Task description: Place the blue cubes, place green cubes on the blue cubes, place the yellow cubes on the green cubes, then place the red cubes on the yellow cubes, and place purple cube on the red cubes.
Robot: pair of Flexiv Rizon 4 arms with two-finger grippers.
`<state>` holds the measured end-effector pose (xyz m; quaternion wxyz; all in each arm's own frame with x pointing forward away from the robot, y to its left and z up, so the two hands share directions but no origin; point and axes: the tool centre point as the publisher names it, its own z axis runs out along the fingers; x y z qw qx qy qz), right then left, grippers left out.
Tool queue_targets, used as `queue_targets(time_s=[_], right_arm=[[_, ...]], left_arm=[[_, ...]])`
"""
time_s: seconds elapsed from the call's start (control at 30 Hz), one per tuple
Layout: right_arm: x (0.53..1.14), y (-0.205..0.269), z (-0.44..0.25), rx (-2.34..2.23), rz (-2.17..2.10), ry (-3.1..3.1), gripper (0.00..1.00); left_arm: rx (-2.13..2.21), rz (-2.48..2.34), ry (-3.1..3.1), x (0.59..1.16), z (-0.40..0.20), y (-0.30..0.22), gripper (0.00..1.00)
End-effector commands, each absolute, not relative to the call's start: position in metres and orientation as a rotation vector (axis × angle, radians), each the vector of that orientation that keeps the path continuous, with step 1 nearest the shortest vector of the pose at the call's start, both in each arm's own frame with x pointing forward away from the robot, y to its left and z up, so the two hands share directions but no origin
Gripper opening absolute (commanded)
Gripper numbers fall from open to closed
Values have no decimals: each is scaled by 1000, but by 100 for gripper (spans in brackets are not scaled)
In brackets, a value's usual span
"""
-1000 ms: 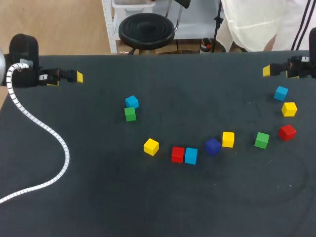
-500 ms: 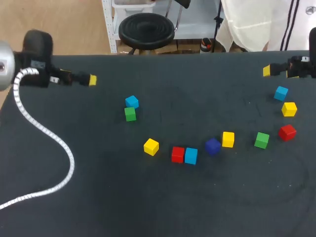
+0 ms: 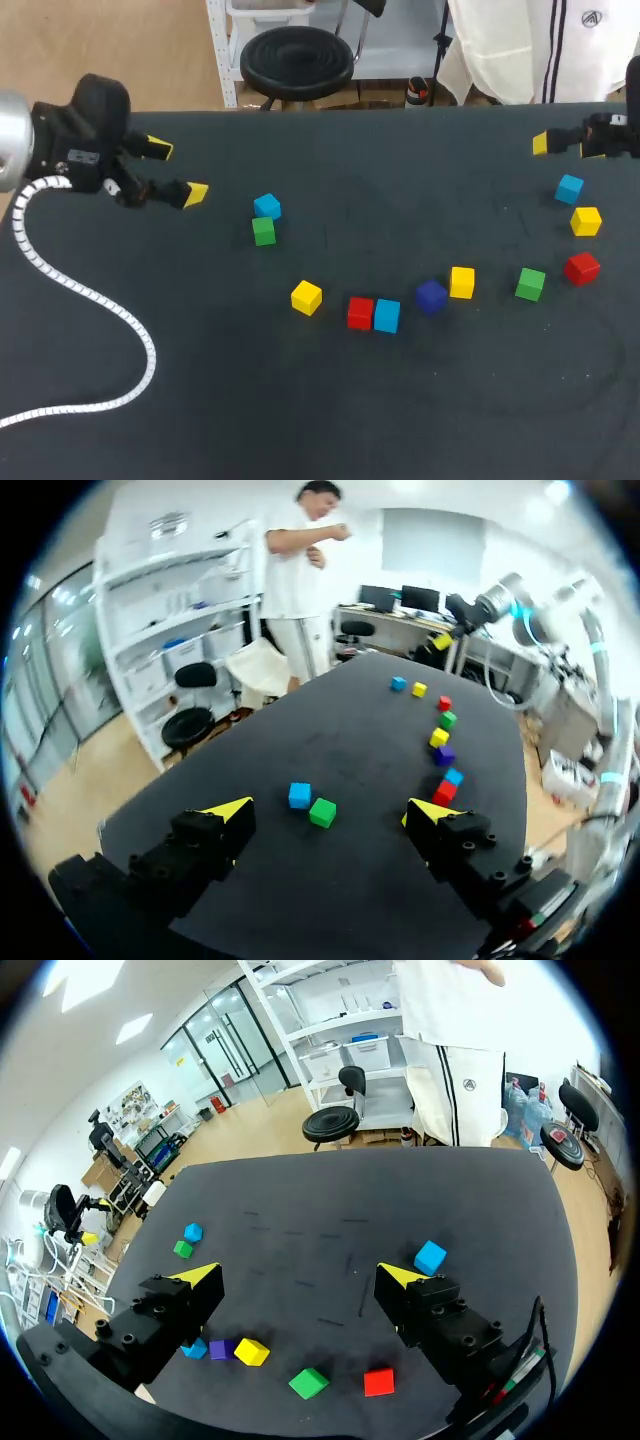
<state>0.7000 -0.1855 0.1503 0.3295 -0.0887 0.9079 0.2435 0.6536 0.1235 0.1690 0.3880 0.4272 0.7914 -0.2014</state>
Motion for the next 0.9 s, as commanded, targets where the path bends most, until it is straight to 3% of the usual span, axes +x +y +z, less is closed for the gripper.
queue_targets(time_s=[0.03,0.2,0.53,0.9], right_arm=[[700,-185,151,-230,633,2376,100],[700,-185,151,-230,633,2376,100],[700,-185,151,-230,633,2376,100],[700,-185,151,-230,633,2376,100]], left_arm=[[1218,-640,1944,656,170,131,100],[1218,-640,1944,656,170,131,100],[2117,-619,1246,666,214,23,100],[2288,-822,1293,711,162,2,100]])
